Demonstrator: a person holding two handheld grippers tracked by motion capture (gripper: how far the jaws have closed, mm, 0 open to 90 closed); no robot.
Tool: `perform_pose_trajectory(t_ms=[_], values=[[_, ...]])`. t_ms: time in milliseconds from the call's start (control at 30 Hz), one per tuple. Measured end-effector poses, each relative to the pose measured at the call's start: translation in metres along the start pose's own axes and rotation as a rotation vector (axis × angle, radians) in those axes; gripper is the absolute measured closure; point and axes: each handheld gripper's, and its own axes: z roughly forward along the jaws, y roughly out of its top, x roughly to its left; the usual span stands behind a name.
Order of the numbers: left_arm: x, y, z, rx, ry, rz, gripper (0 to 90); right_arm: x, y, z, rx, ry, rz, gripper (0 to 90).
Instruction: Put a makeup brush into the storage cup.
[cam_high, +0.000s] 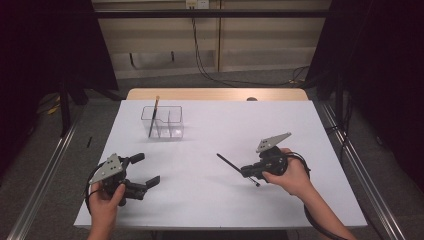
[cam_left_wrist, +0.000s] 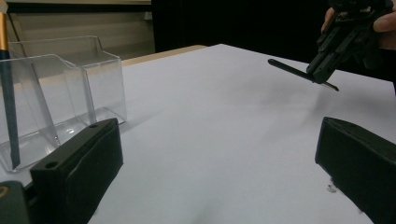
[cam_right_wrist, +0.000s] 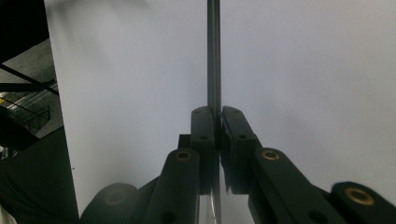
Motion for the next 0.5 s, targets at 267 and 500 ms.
perform_pose_trajectory(t_ms=[267, 500], values=[[-0.001, -0.001, 0.002, 0.016, -0.007, 0.003, 0.8, 0.007, 0.0, 0.009, 0.001, 0.038, -0.017, 84.5], [-0.003, -0.001, 0.005, 0.031, -0.017, 0.001, 0.8, 0.009, -0.001, 0.015, 0.012, 0.05, -0.035, 84.6]])
